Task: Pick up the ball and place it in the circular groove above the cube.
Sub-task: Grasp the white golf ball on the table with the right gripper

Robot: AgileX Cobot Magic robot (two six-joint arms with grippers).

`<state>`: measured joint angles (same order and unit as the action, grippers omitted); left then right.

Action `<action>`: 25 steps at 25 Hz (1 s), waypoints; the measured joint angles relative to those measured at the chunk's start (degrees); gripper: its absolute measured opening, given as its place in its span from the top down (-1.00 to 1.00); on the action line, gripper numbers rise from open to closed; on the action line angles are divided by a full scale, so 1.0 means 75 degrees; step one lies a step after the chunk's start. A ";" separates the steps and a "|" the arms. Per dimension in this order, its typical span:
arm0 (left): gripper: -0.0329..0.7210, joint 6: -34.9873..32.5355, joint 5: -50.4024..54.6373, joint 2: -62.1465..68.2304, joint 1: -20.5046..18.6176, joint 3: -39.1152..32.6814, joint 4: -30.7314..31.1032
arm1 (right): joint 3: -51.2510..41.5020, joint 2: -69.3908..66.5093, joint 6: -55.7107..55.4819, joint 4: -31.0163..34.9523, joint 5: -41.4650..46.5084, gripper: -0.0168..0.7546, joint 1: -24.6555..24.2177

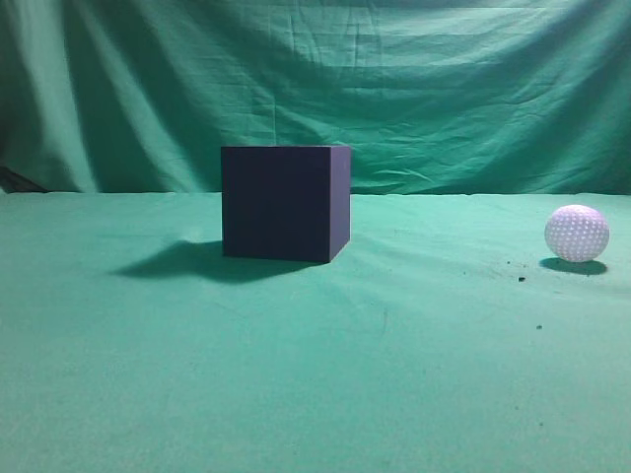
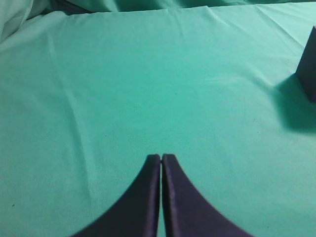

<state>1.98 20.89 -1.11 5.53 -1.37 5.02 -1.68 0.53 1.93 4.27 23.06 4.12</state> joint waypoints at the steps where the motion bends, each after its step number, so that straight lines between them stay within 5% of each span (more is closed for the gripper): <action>1: 0.91 0.0000 0.0000 0.0000 0.0000 0.0000 0.0000 | 0.0000 0.0000 0.0000 0.0000 0.0000 0.83 0.0000; 25: 0.91 0.0000 0.0000 0.0000 0.0000 0.0000 0.0000 | 0.0000 0.0000 0.0000 0.0006 -0.0150 0.83 0.0000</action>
<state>1.98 20.89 -1.11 5.53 -1.37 5.02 -1.68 0.53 1.93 4.32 21.93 4.12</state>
